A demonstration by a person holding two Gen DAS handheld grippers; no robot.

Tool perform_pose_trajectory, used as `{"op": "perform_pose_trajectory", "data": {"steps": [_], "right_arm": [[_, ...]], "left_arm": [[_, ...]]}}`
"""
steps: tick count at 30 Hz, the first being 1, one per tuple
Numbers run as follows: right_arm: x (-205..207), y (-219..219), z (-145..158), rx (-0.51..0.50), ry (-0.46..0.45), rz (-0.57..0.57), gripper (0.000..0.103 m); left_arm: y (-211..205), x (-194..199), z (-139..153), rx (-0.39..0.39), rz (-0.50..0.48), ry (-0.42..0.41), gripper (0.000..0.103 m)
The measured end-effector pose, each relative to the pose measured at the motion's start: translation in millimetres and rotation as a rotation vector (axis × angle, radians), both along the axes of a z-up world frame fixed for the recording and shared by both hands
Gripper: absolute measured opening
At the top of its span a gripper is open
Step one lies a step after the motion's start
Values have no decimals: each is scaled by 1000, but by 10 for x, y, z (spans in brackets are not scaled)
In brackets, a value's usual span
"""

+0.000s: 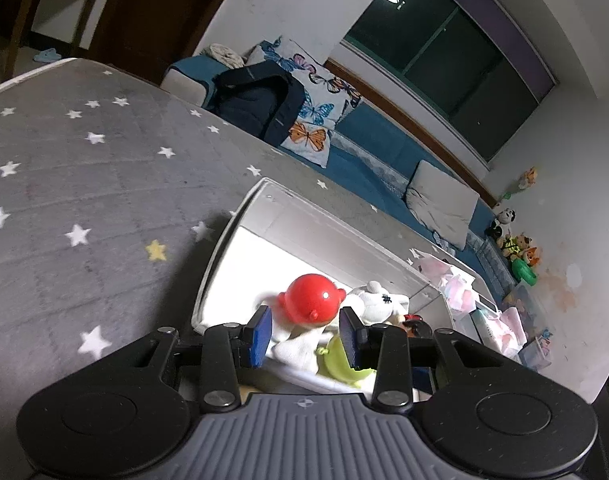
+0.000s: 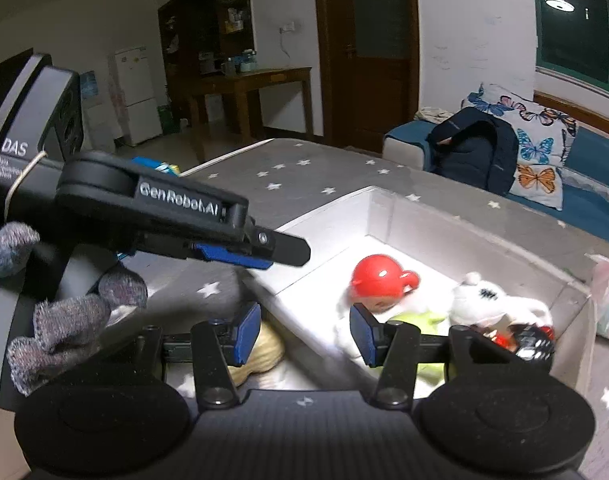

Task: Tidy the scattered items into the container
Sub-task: 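Move the left gripper to the beige peanut toy and grasp it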

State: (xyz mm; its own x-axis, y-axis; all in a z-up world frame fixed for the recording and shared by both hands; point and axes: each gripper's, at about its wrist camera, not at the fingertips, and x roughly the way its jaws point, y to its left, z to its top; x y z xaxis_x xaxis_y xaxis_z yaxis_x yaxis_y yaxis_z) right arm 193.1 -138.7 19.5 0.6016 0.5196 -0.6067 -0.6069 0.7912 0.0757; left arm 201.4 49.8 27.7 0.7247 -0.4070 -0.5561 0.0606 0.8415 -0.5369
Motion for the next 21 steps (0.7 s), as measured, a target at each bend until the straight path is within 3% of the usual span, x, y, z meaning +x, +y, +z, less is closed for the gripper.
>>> {"op": "perform_pose_trajectory", "data": {"steps": [7, 21], "right_arm": [[-207, 89, -144, 17, 31, 14, 58], [-242, 354, -498, 12, 100, 15, 59]], "left_arm": [[108, -277, -21, 27, 14, -15, 39], [261, -381, -402, 0, 3, 100, 39]]}}
